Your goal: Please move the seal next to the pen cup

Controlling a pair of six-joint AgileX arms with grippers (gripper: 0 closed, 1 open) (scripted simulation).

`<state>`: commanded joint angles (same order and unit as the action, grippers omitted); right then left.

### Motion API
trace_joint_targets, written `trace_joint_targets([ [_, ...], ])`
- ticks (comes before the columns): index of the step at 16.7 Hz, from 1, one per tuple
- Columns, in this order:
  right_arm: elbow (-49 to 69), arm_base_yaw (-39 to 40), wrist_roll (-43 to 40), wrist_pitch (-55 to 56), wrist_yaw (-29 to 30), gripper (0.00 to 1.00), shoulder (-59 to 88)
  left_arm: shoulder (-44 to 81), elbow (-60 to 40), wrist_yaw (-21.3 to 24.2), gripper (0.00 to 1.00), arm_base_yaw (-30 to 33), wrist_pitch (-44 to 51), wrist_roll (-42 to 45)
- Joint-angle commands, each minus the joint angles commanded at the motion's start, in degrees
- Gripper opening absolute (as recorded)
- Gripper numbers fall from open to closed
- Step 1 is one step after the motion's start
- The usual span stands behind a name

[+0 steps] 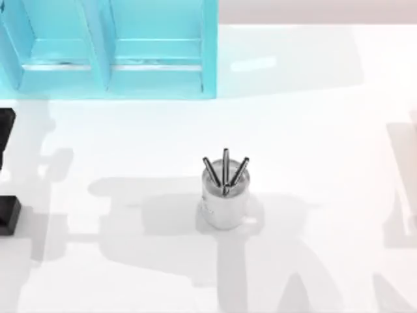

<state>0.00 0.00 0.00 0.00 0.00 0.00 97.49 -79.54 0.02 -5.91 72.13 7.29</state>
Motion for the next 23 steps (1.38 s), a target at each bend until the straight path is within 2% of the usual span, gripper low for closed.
trace_joint_targets([
  [8, 0.0, 0.0, 0.0, 0.0, 0.0, 1.0, 0.0, 4.6, 14.1, 0.0, 1.0, -0.4, -19.3, 0.3],
  [14, 0.0, 0.0, 0.0, 0.0, 0.0, 1.0, 0.0, 5.4, 16.0, 0.0, 1.0, -0.4, -21.4, 0.4],
  [23, 0.0, 0.0, 0.0, 0.0, 0.0, 1.0, 0.0, 5.4, 16.0, 0.0, 0.32, -0.4, -21.4, 0.4],
])
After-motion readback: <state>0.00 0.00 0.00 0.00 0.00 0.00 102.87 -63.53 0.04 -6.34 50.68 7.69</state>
